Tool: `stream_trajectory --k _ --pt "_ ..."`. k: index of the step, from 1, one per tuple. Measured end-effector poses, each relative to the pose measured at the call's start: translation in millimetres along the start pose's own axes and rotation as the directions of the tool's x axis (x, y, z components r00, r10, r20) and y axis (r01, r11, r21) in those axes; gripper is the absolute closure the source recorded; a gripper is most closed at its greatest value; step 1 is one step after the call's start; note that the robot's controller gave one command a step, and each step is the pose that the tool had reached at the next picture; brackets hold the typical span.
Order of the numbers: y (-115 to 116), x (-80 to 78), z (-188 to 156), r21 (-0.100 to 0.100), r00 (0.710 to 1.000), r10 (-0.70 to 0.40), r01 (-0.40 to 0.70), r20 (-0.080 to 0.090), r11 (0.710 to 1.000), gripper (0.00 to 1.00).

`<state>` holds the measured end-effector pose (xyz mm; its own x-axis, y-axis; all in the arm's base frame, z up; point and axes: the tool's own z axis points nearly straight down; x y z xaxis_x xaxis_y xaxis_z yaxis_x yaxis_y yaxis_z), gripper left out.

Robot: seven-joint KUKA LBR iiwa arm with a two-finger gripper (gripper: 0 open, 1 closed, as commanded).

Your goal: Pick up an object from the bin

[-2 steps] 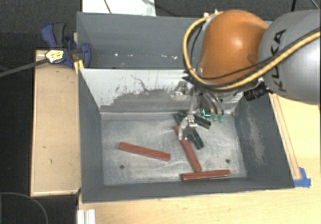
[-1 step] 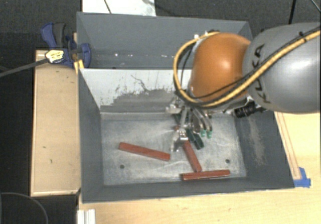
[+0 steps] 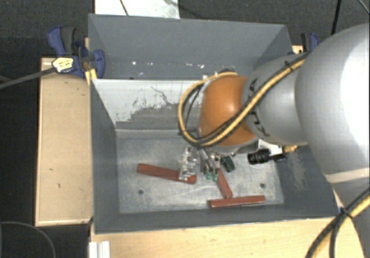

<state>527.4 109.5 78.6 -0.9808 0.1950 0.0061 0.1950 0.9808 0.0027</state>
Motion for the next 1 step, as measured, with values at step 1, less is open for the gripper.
stream_trajectory --k 1 --pt "0.0 0.1 0.1 0.000 1.000 0.000 0.000 0.000 1.000 1.00"
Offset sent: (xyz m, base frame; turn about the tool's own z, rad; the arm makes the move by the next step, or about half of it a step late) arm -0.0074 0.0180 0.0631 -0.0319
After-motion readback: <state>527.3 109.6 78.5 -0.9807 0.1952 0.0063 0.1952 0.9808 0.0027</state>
